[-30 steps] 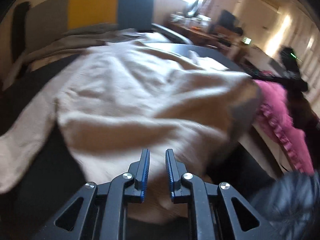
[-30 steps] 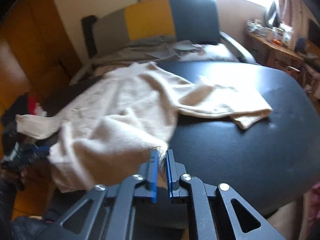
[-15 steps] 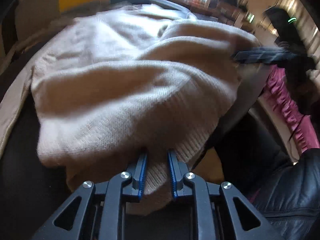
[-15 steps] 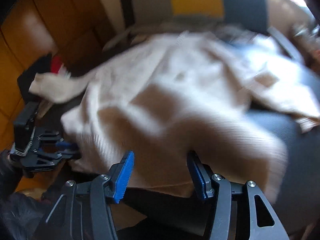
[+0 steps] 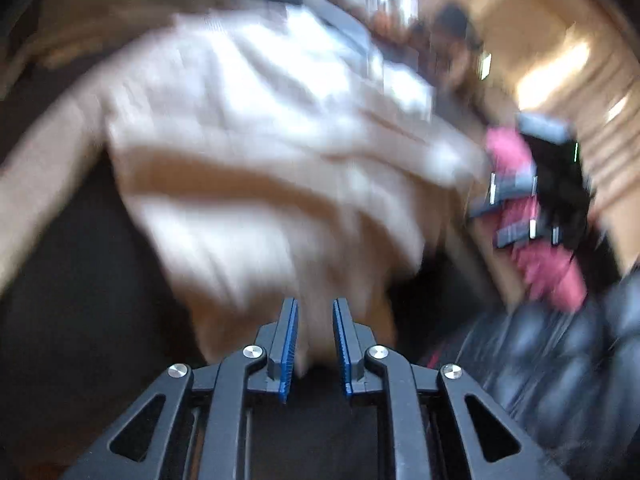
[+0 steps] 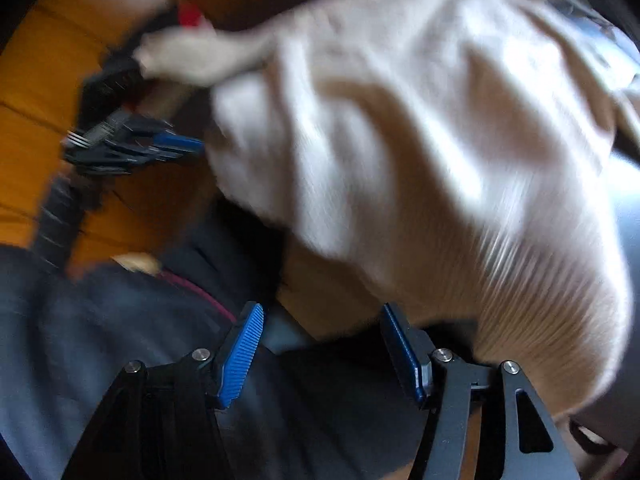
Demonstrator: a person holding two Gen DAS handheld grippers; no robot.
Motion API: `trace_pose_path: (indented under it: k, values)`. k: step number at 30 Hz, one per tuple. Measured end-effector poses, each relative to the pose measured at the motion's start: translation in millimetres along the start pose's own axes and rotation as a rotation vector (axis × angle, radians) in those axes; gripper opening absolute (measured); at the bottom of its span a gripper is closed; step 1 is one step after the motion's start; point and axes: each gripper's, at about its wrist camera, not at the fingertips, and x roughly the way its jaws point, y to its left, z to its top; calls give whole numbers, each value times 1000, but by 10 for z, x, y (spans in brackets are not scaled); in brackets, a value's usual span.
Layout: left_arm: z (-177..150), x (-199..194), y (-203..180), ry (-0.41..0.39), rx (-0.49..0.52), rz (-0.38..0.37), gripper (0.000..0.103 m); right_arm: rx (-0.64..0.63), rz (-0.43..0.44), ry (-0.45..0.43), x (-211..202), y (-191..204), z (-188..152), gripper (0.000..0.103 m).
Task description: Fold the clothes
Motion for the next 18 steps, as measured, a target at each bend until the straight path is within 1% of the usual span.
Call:
trace_pose_path:
  k: [1,2,3,4,6,8,9,10,12,14,16,18]
  values:
    - [183,-117,75,-82,-31,-11,19,-8,10,-78,-188,17,122,64]
    - [387,-201,151,-161,-56,12,20,-14,8,-149,-350,16,244,65]
    - [547,-223,210,-209,-67,47,20,-17,-13,-222,-503,-3,380,66]
    - [691,-211,273,-241,-75,73,20,-17,-57,-292,-635,-46,529,69]
    - [983,-151,415,-291,-93,119,20,-15,-155,-424,-837,-188,875,70]
    - [1270,35,600,-289,-111,152,21,-6,-218,-477,-838,-390,1176,70]
    - [1374,154,659,-281,-109,195,20,8,-250,-472,-757,-541,1374,70]
    - [1482,292,729,-273,-109,234,20,17,-275,-443,-659,-647,1511,69]
    - [1654,532,908,-238,-111,243,20,32,-337,-370,-415,-916,1797,68]
    - [1798,739,1107,-195,-127,275,20,53,-374,-315,-196,-1201,2005,64]
    - [1839,891,1269,-167,-123,305,20,80,-396,-282,-22,-1467,2193,63]
    - [1852,1038,1432,-143,-114,337,20,88,-440,-246,143,-1689,2342,63]
